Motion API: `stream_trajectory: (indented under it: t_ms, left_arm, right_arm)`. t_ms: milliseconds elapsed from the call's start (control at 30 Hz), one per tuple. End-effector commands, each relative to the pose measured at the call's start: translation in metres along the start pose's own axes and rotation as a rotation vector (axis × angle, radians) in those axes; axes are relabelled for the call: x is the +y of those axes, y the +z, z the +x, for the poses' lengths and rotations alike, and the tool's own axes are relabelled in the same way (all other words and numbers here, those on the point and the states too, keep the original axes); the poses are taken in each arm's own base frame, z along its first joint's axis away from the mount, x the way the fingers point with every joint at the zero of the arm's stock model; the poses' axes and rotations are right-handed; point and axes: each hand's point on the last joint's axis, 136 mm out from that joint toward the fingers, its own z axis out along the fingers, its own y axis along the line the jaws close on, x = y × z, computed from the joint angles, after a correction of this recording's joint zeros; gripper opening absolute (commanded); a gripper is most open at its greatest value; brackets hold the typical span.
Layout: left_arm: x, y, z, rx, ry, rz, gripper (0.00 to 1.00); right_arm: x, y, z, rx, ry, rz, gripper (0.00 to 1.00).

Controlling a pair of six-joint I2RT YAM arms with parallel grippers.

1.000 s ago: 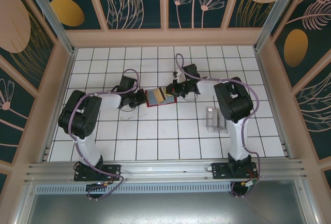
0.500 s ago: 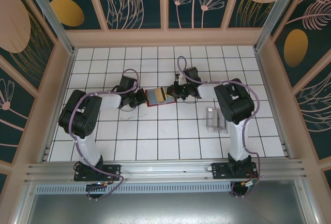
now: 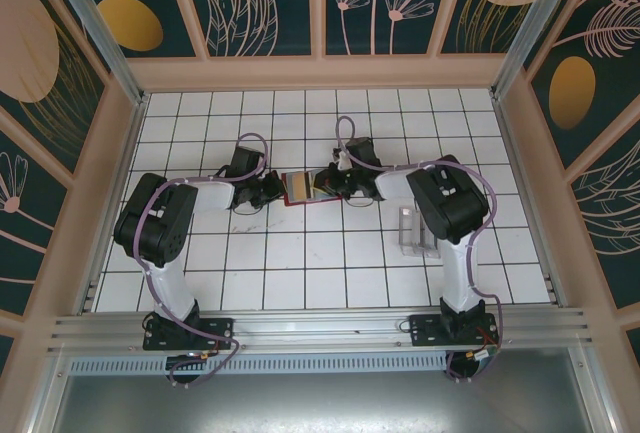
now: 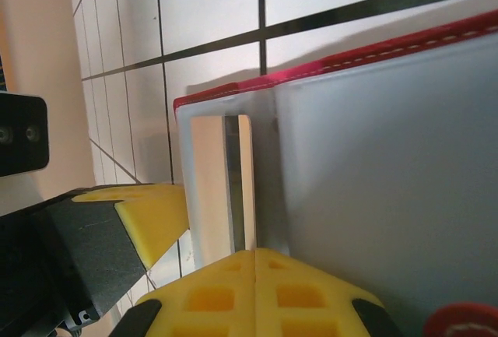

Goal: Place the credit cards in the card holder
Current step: Insert the credit card into the card slot.

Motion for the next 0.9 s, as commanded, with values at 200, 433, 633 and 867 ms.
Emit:
stream_trajectory:
  t_ms: [200,433,633,867]
  left_arm:
    - [0.016,0.011,0.008,0.022,-0.022,-0.048,0.02]
    - [0.015,0.008,0.007,0.014,-0.011,-0.05,0.05]
    - [0.013,-0.006,0.005,-0.029,-0.01,-0.039,0.13]
    - [-0.002,-0.018,-0.001,-0.053,0.043,-0.004,0.22]
  right_arm:
    - [0.026,0.018,0.015,0.031,-0.07,-0.015,0.0]
    - [0.021,0.021,0.021,0.045,-0.084,0.017,0.0]
    - [0.02,-0.009,0.006,-0.032,-0.164,0.128,0.19]
    - [0.013,-0.051,-0.014,-0.121,-0.33,0.367,0.32]
